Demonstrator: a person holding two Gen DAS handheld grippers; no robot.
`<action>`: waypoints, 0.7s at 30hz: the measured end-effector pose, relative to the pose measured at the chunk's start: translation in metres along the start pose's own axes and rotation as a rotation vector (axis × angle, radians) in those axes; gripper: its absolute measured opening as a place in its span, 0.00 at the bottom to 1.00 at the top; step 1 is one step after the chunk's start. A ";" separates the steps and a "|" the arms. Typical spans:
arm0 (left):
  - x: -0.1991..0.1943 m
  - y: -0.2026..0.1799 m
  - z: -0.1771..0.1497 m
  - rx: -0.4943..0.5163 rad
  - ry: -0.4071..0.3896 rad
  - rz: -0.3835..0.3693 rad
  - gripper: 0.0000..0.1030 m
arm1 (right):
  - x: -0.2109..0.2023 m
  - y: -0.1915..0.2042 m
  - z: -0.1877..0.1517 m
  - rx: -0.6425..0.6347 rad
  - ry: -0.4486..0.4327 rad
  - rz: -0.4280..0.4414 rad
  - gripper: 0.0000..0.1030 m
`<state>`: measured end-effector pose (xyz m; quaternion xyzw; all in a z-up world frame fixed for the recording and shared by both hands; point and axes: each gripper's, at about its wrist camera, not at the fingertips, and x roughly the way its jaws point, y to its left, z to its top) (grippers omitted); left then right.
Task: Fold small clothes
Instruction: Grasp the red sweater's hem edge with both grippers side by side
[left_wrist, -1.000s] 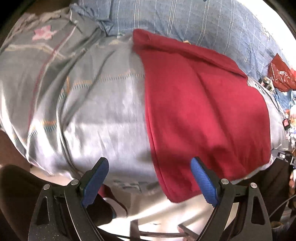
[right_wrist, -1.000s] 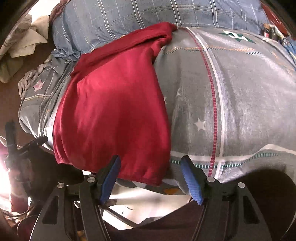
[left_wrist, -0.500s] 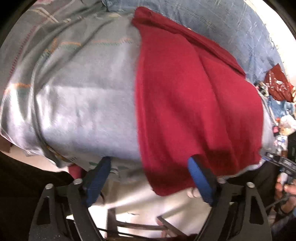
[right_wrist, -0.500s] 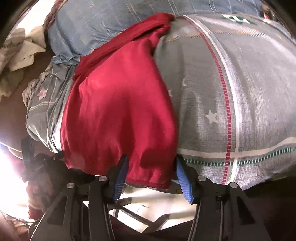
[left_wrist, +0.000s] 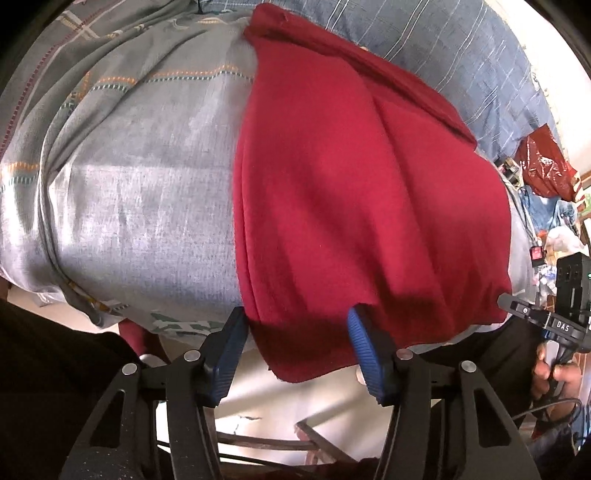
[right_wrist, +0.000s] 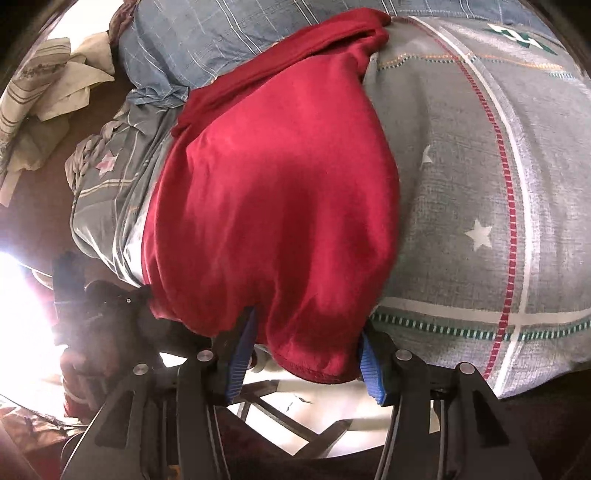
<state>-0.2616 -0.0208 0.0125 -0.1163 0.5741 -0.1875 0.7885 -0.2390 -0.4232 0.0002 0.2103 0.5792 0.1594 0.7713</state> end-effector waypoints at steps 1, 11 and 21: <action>0.001 -0.002 -0.003 0.011 -0.002 0.005 0.54 | 0.000 0.001 0.001 -0.004 0.001 -0.001 0.52; 0.015 0.000 -0.006 -0.019 0.052 -0.040 0.34 | 0.004 0.006 0.002 -0.032 -0.040 -0.034 0.23; -0.035 -0.013 -0.008 0.062 -0.042 -0.071 0.08 | -0.024 0.021 0.002 -0.094 -0.110 0.022 0.12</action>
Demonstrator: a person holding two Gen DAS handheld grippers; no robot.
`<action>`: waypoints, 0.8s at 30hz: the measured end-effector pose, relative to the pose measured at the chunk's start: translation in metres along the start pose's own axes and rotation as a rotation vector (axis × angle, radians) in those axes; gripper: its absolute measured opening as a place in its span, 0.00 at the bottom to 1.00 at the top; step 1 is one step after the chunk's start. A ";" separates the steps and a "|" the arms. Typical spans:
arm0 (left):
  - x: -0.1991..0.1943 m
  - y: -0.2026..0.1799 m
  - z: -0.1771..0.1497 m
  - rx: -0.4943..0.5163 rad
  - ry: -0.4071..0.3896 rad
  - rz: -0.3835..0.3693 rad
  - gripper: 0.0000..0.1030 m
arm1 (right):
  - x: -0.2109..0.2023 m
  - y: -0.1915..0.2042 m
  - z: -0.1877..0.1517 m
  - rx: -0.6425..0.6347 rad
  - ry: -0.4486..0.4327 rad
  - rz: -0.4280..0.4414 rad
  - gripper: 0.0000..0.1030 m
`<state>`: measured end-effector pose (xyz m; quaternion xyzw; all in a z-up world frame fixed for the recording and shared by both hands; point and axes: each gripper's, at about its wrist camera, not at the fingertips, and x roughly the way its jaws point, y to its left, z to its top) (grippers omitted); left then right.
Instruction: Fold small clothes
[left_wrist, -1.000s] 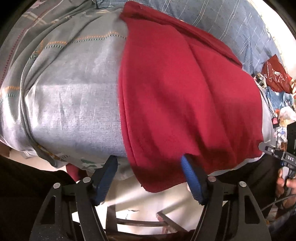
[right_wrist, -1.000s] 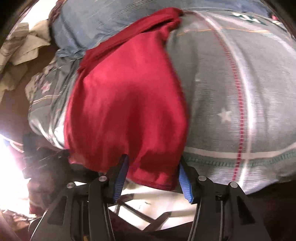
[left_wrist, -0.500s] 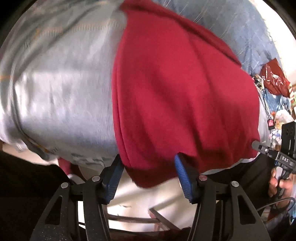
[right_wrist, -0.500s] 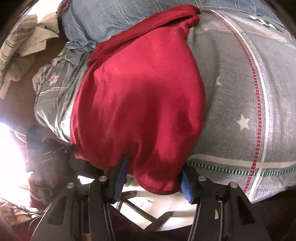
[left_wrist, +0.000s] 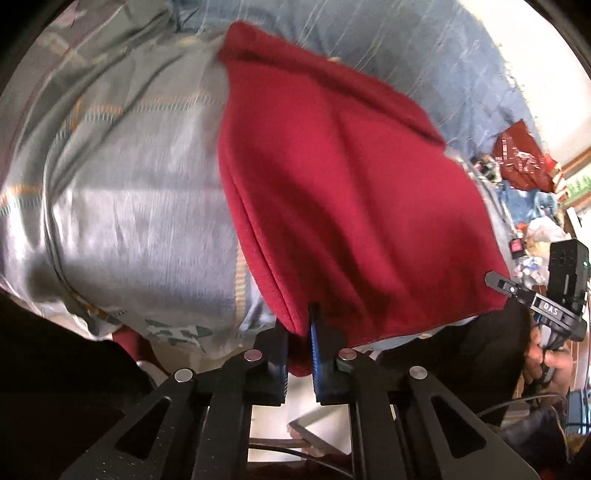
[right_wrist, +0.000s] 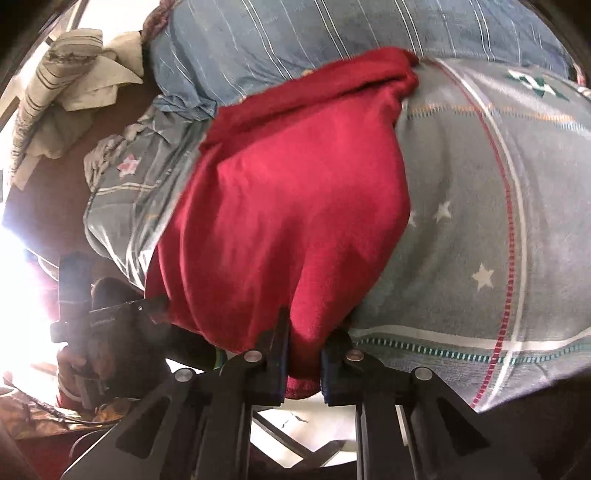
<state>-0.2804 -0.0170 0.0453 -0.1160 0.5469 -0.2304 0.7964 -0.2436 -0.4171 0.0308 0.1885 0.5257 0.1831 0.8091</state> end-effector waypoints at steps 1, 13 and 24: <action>-0.005 -0.001 0.000 0.008 -0.013 -0.004 0.08 | -0.005 0.001 0.001 0.001 -0.011 0.013 0.12; -0.075 0.018 -0.014 -0.033 -0.152 -0.043 0.07 | -0.028 0.005 0.002 0.084 -0.059 0.225 0.11; -0.093 0.008 0.003 0.000 -0.193 -0.066 0.07 | -0.027 0.002 0.006 0.110 -0.051 0.255 0.11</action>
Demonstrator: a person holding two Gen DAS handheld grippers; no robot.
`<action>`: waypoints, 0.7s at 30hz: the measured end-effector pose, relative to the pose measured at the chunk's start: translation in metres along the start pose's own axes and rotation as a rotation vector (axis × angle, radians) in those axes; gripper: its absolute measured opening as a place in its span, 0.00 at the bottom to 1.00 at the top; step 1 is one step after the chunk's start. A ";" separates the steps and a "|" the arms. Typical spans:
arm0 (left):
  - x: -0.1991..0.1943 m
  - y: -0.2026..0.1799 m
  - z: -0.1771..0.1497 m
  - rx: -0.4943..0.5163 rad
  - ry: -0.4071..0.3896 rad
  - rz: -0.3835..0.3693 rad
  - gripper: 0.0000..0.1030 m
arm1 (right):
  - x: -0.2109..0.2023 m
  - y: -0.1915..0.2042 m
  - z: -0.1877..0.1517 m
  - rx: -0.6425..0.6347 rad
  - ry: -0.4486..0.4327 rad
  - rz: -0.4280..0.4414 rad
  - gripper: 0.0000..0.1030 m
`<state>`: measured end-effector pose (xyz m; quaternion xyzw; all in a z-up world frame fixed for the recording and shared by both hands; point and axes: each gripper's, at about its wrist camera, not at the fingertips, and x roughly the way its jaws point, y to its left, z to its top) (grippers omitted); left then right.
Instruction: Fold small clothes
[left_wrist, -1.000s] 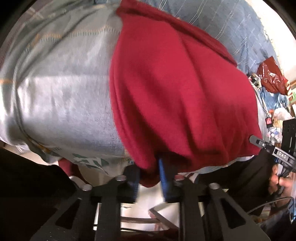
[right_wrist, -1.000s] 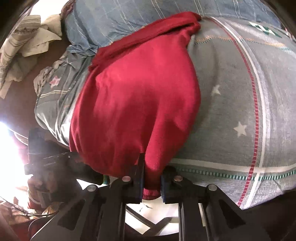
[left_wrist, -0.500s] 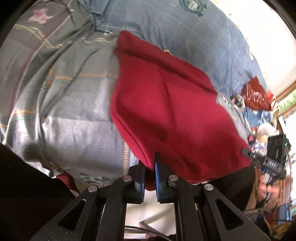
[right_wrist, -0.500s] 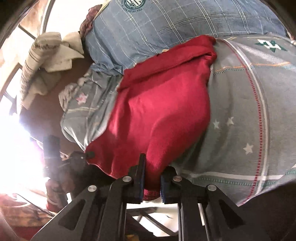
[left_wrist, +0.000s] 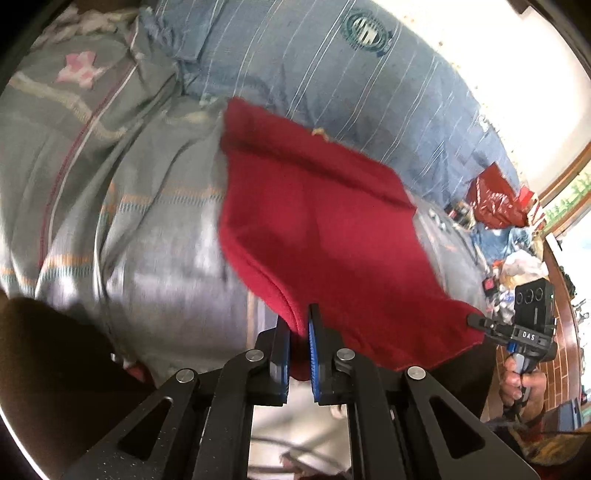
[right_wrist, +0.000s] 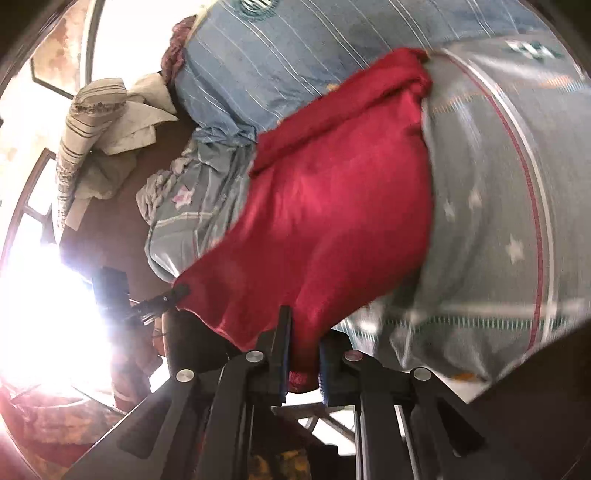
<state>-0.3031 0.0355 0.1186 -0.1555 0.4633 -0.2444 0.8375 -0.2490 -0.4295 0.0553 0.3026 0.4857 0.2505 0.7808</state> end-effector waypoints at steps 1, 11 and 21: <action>-0.001 -0.003 0.009 0.006 -0.021 -0.008 0.07 | -0.002 0.001 0.005 -0.013 -0.009 0.003 0.11; 0.030 -0.018 0.133 0.067 -0.194 0.009 0.07 | -0.009 0.008 0.132 -0.072 -0.247 -0.007 0.10; 0.163 -0.010 0.233 -0.004 -0.163 0.125 0.07 | 0.054 -0.042 0.247 0.046 -0.253 -0.077 0.10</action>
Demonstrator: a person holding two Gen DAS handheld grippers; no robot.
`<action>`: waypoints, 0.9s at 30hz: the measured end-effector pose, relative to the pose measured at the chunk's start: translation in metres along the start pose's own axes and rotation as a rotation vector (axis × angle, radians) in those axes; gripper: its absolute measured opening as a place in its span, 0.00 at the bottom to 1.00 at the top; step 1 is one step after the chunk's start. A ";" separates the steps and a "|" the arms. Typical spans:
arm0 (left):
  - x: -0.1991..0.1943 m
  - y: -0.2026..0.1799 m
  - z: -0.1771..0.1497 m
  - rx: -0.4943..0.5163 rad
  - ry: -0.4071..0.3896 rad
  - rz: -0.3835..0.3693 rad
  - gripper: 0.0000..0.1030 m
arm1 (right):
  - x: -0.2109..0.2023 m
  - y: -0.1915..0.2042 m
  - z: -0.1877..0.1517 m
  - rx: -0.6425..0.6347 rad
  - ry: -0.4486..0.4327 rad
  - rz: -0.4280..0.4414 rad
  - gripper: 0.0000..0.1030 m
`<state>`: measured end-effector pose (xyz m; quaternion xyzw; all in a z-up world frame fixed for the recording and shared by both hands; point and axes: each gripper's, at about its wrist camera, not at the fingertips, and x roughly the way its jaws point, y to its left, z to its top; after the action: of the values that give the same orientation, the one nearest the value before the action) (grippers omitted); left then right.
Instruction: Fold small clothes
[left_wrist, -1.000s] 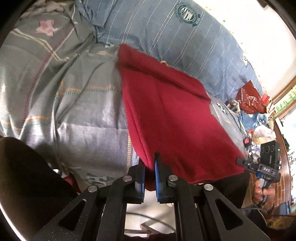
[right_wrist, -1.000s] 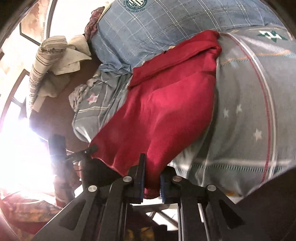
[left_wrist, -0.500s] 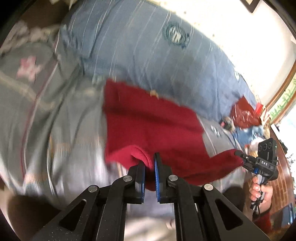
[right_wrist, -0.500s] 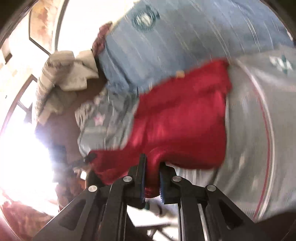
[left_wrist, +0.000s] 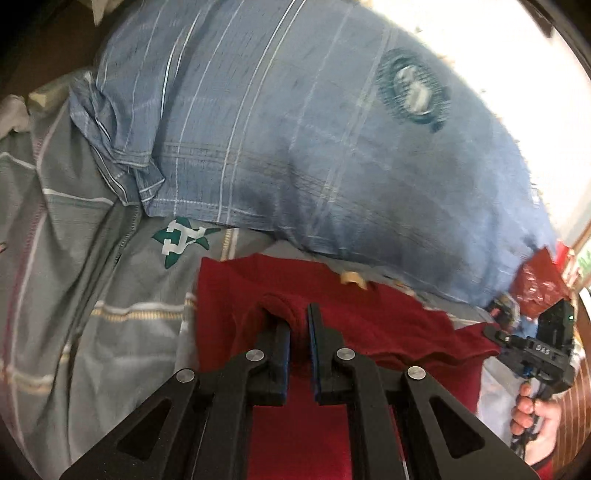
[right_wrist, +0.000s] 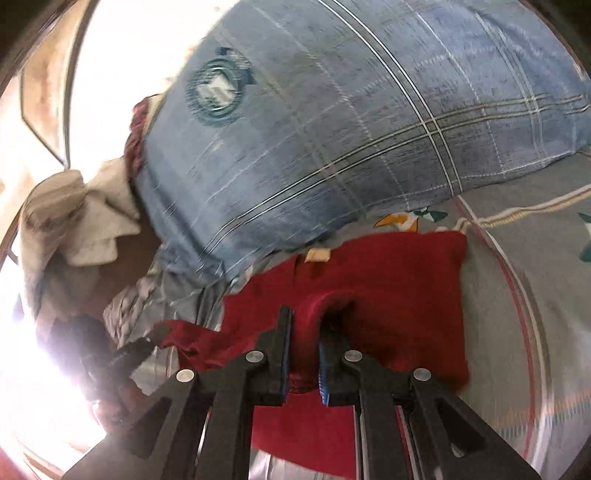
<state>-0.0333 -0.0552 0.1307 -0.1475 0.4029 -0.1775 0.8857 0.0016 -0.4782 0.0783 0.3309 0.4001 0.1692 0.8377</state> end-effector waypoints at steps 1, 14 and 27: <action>0.015 0.002 0.005 -0.011 0.011 0.009 0.07 | 0.006 -0.004 0.006 0.006 0.008 -0.003 0.10; 0.072 0.016 0.028 -0.005 0.035 -0.022 0.50 | 0.019 -0.043 0.026 0.063 -0.132 -0.090 0.60; 0.094 0.021 0.023 0.018 0.035 0.136 0.74 | 0.082 0.008 0.013 -0.172 0.020 -0.155 0.49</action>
<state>0.0460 -0.0749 0.0747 -0.1085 0.4259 -0.1230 0.8898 0.0627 -0.4329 0.0445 0.2240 0.4171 0.1408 0.8695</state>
